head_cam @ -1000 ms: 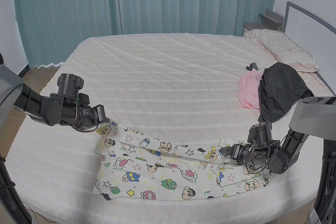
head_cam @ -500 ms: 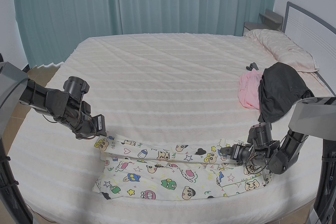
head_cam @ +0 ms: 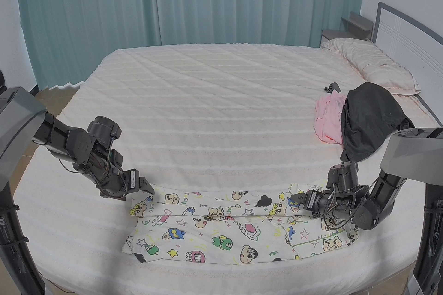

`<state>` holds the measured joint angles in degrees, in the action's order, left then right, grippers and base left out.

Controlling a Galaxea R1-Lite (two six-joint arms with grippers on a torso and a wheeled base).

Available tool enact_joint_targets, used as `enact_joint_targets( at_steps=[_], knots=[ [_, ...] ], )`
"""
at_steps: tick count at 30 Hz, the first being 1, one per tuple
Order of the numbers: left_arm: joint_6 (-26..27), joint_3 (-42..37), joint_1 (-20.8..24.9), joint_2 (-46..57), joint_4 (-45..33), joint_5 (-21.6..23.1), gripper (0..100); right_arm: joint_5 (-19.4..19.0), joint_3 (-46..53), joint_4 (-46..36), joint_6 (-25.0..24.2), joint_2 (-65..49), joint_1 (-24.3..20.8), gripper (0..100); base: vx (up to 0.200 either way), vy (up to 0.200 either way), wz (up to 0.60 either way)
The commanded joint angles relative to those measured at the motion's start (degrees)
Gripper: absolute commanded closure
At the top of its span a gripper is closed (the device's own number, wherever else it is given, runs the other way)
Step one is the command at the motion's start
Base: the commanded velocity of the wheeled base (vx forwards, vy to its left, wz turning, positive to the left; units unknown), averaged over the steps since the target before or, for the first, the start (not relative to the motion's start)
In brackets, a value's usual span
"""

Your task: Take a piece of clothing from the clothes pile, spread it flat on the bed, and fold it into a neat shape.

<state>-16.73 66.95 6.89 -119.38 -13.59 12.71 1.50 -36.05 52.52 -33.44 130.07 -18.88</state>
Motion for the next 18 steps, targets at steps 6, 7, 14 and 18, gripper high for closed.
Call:
enact_joint_targets(
  at_steps=[6, 7, 14, 18],
  knots=[
    [2.9, -5.3, -1.3, -0.1, 4.5, 5.9, 0, 0.0, 0.4, 0.0, 0.0, 0.1, 0.0, 0, 0.000, 0.000, 0.00],
    [2.9, -5.3, -1.3, -0.1, 4.5, 5.9, 0, 0.0, 0.4, 0.0, 0.0, 0.1, 0.0, 0, 0.000, 0.000, 0.00],
    [19.2, -15.1, -6.3, -1.9, 17.9, 13.2, 0, -0.1, 0.5, 0.0, 0.0, -0.2, -0.2, 0, 0.000, 0.000, 0.00],
    [21.0, -15.8, -7.1, -2.9, 20.9, 15.1, 0, -0.1, 0.5, 0.0, 0.0, -0.1, -0.2, 0, 0.000, 0.000, 0.00]
  ],
)
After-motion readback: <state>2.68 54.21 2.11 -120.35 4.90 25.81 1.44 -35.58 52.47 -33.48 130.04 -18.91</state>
